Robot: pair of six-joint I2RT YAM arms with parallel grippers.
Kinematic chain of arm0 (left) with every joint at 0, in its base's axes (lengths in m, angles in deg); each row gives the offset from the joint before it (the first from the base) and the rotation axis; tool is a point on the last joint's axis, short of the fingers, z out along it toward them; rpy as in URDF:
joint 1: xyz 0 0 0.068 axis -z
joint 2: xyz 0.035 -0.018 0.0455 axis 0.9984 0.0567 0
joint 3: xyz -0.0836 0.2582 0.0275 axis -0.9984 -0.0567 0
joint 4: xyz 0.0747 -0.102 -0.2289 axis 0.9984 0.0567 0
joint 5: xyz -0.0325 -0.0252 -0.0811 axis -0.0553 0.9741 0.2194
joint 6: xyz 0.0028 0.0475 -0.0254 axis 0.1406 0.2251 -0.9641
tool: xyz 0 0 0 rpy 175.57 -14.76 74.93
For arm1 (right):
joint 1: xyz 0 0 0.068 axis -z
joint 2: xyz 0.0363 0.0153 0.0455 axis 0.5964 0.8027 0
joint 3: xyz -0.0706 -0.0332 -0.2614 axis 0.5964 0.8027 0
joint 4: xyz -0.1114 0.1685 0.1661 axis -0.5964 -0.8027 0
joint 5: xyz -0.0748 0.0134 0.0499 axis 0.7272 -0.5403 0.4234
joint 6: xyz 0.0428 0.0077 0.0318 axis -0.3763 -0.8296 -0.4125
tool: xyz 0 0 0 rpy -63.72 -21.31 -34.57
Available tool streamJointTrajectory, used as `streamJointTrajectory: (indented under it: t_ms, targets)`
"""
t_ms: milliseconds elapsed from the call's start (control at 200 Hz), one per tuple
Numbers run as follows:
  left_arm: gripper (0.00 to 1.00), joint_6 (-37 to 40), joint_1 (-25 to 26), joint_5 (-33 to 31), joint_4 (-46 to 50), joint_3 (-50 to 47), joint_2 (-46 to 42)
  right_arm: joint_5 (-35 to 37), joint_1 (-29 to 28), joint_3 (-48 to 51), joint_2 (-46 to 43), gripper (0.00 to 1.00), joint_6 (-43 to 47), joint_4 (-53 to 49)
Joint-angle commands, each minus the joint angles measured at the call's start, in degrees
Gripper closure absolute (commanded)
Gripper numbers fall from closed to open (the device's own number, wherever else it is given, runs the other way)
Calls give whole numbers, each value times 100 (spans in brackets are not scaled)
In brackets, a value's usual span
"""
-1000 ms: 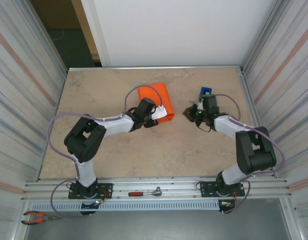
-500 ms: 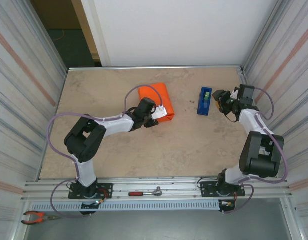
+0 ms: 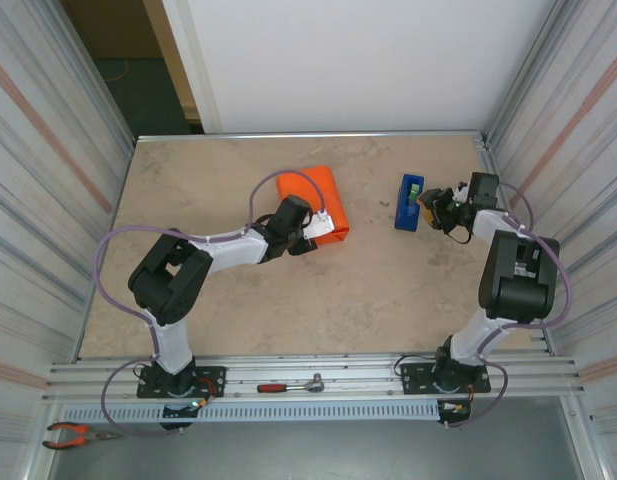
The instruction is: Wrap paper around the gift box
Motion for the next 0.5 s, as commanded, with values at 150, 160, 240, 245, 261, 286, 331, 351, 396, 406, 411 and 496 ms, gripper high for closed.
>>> streamJointTrajectory:
  t_ms: [150,160,240,245,261,286,331,351,396,406,411,496]
  targets:
    - [24,-131,-88,94,454,29,172,-246,-130,-397,449,64,184,258]
    - [24,-130,-88,94,454,31,174,-246,-133,-395,459,64,180,258]
    - [24,-136,-88,85,454,23,180,-238,-176,-433,530,64,183,267]
    - [24,-136,-88,87,454,28,176,-242,-177,-439,535,64,183,267]
    - [24,-136,-88,95,454,28,172,-243,-185,-437,552,64,184,267]
    - [24,-131,-83,89,454,24,172,-241,-194,-436,574,64,182,270]
    - [24,-136,-85,97,454,23,172,-243,-203,-447,598,64,182,271]
    - [24,-134,-87,91,454,25,180,-234,-203,-447,602,64,179,276]
    - [24,-125,-88,95,454,31,180,-221,-211,-430,624,63,184,280]
    - [24,-133,-88,97,454,32,180,-223,-212,-428,621,63,184,284]
    - [24,-130,-83,93,454,32,185,-221,-212,-427,621,63,184,284]
    - [25,-126,-96,86,458,44,191,-213,-206,-399,623,62,199,294]
